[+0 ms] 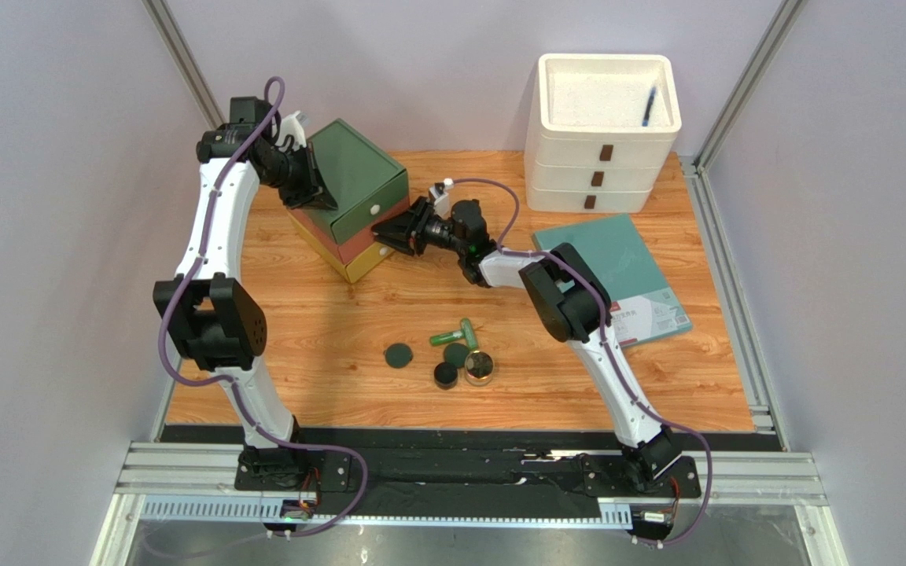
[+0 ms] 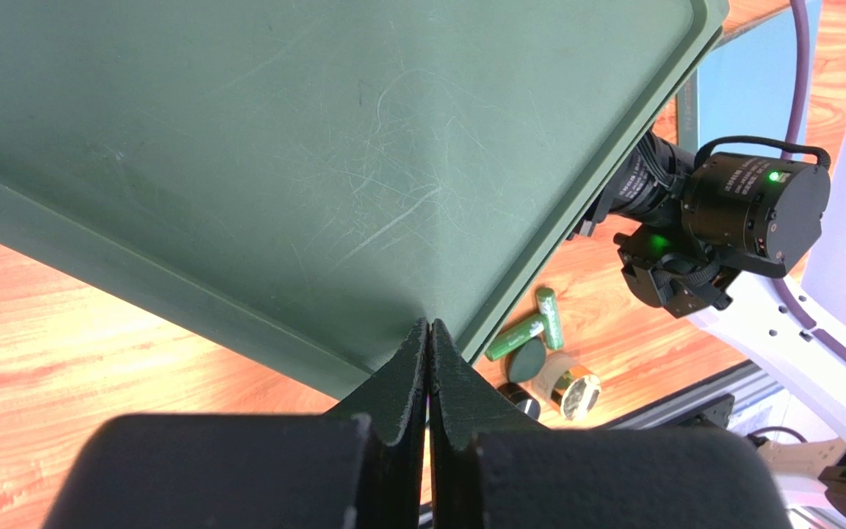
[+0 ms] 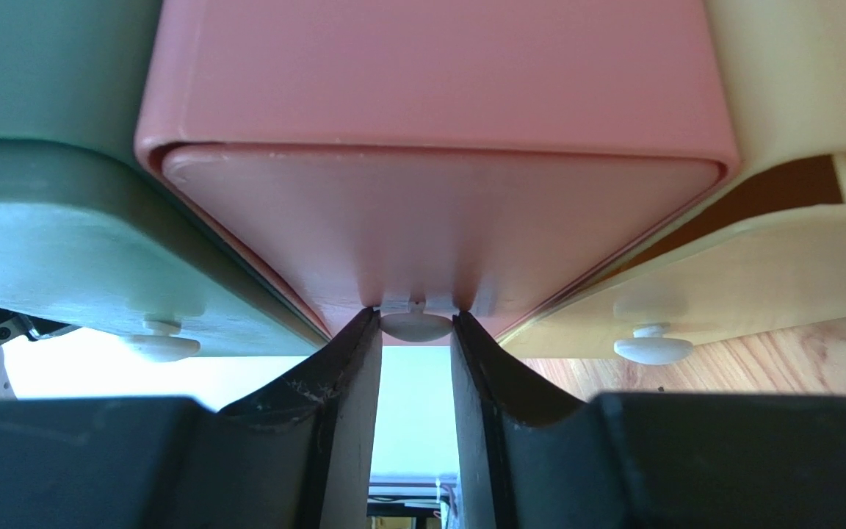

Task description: Organize the makeup

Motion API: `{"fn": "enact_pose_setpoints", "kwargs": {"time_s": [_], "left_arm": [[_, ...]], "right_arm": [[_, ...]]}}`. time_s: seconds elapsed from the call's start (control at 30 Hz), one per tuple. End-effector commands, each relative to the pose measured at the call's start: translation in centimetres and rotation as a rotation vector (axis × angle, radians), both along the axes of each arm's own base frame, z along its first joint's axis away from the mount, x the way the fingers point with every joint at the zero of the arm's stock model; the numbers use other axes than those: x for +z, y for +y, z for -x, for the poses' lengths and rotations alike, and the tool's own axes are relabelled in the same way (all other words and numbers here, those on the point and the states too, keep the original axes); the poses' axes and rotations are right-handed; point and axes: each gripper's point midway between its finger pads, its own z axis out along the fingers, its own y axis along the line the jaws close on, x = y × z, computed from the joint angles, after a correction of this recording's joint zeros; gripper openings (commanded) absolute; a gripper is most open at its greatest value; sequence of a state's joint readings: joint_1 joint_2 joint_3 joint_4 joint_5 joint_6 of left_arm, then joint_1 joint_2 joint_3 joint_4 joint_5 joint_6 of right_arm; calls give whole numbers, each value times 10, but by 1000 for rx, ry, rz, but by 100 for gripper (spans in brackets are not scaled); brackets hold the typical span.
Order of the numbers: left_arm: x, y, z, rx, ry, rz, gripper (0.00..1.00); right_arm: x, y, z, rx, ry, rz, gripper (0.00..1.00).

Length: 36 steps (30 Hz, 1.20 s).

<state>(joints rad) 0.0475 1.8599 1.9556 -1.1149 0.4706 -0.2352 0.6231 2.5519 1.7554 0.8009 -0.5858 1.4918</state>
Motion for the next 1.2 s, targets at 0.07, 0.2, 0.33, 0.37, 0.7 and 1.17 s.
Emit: {"fn": "enact_pose_setpoints", "kwargs": {"time_s": [0.07, 0.2, 0.33, 0.37, 0.7, 1.17], "left_arm": [[-41, 18, 25, 14, 180, -94, 0], [-41, 19, 25, 14, 181, -98, 0], [-41, 18, 24, 17, 182, -97, 0], [-41, 18, 25, 16, 183, -98, 0], [-44, 22, 24, 28, 194, -118, 0], [-43, 23, 23, 27, 192, -123, 0]], "right_arm": [[11, 8, -14, -70, -39, -18, 31], [13, 6, -16, -76, -36, -21, 28], [16, 1, -14, -74, -35, -21, 24], [13, -1, -13, -74, -29, -16, 23], [22, -28, 10, -61, -61, 36, 22], [39, -58, 70, 15, -94, 73, 21]]}}
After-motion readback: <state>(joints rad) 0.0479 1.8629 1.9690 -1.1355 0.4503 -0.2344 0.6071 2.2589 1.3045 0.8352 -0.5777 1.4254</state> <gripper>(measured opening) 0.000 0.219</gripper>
